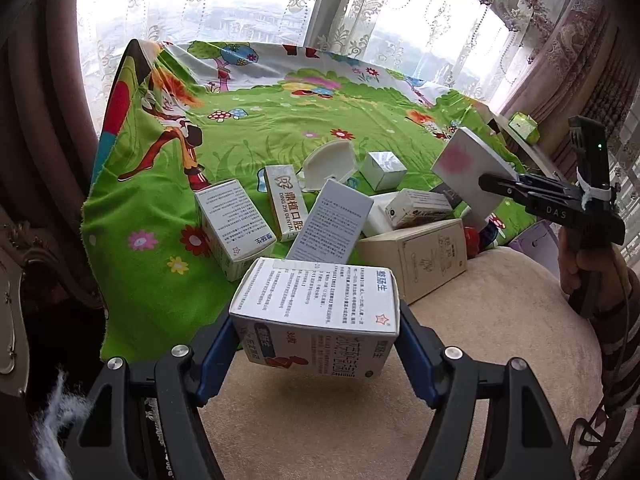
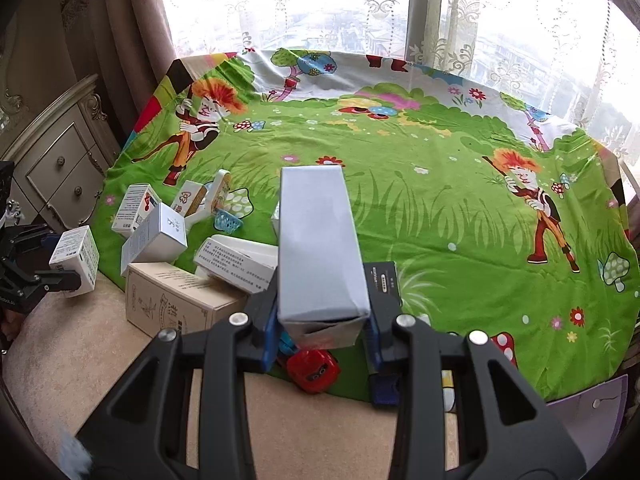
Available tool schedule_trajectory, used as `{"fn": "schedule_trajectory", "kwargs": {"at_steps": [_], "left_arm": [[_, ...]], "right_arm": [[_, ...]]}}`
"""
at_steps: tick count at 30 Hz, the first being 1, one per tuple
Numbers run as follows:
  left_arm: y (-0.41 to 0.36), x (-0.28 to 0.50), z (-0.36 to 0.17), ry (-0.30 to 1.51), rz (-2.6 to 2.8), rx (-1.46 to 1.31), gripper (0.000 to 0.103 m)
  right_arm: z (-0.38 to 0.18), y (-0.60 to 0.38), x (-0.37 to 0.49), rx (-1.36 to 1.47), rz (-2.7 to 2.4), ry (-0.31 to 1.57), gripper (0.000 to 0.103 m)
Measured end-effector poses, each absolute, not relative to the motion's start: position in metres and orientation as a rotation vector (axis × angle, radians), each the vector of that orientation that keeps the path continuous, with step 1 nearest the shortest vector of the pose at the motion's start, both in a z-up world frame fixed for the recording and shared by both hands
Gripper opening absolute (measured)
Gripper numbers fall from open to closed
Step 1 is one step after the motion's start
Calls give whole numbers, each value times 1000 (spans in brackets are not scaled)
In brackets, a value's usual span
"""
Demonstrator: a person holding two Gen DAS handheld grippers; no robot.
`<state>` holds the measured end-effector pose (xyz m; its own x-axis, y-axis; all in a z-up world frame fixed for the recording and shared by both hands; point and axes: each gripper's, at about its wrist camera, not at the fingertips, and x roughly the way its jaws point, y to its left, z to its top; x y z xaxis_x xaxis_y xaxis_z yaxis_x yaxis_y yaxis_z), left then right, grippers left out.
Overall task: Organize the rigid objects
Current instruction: 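Grasp white medicine box with left tool while right grasps tall white wrapped box, then carry both boxes into the purple box and open both tools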
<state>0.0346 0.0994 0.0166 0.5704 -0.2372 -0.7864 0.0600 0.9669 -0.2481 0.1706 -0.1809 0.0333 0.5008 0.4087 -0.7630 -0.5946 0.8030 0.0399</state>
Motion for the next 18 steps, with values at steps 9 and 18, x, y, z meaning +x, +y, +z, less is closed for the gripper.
{"fn": "schedule_trajectory", "kwargs": {"at_steps": [9, 18], "left_arm": [[43, 35, 43, 886, -267, -171, 73], [-6, 47, 44, 896, -340, -139, 73]], "right_arm": [[50, -218, 141, -156, 598, 821, 38], [53, -274, 120, -78, 519, 833, 38]]}}
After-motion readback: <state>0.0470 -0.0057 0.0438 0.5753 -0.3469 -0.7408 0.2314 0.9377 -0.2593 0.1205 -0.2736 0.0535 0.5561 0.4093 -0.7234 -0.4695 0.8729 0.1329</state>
